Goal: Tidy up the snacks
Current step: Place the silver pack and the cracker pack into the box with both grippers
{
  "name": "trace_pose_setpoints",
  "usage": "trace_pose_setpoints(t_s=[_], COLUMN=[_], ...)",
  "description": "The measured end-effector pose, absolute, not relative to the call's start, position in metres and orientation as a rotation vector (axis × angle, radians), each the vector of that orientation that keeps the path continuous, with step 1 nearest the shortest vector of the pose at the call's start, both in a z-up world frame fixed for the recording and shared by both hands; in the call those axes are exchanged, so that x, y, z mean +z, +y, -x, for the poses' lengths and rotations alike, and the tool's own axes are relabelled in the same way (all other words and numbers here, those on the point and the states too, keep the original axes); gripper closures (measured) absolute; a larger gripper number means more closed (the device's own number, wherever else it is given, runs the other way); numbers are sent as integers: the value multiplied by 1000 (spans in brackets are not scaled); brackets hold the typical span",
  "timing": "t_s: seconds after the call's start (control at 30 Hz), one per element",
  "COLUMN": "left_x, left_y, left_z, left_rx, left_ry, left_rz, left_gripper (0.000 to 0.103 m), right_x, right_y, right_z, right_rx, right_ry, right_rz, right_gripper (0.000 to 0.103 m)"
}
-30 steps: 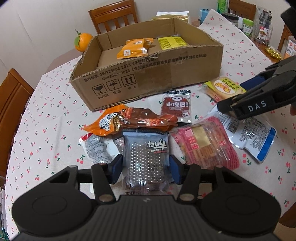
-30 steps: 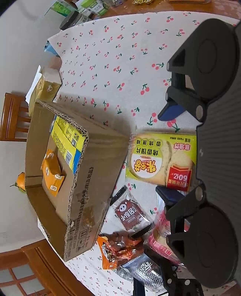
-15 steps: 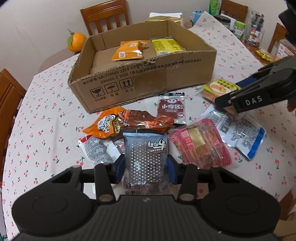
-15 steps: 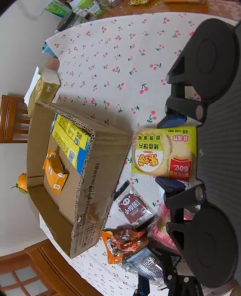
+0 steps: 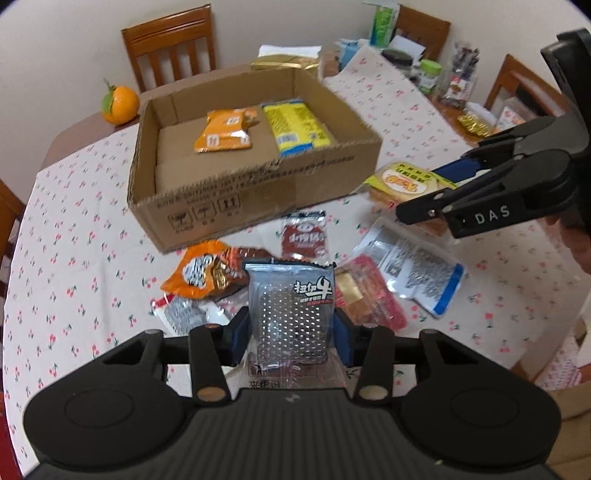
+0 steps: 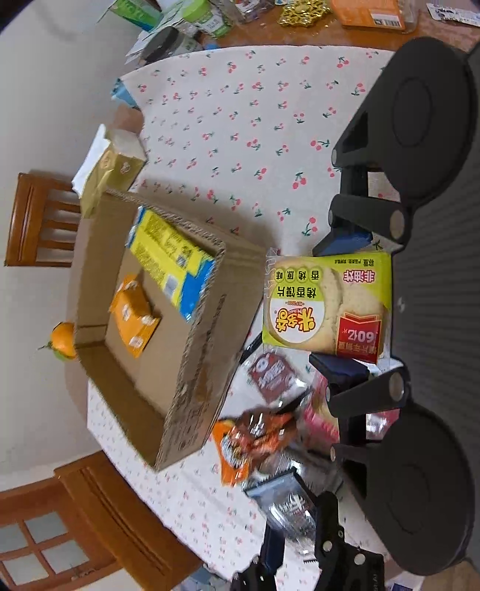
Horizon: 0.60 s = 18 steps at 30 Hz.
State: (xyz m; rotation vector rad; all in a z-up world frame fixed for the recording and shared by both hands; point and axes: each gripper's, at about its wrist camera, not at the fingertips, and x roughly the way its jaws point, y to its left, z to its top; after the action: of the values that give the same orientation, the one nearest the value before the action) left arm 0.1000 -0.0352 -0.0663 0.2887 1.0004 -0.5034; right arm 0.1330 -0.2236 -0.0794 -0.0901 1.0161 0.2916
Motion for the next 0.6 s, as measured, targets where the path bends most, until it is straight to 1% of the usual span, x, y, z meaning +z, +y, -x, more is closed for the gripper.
trace_pose_setpoints(t_s=[0.33,0.6], left_x=[-24,-12], left_y=[-32,-38], left_z=[-136,-198], left_rx=[-542,-514], left_ry=[898,831], left_rz=[-276,-263], left_gripper=[58,58], right_x=[-32,-20], right_y=[-216,-215], right_z=[-131,-140], right_rx=[325,313], right_ry=[909,872], right_rz=[93,83], right_gripper=[43,43])
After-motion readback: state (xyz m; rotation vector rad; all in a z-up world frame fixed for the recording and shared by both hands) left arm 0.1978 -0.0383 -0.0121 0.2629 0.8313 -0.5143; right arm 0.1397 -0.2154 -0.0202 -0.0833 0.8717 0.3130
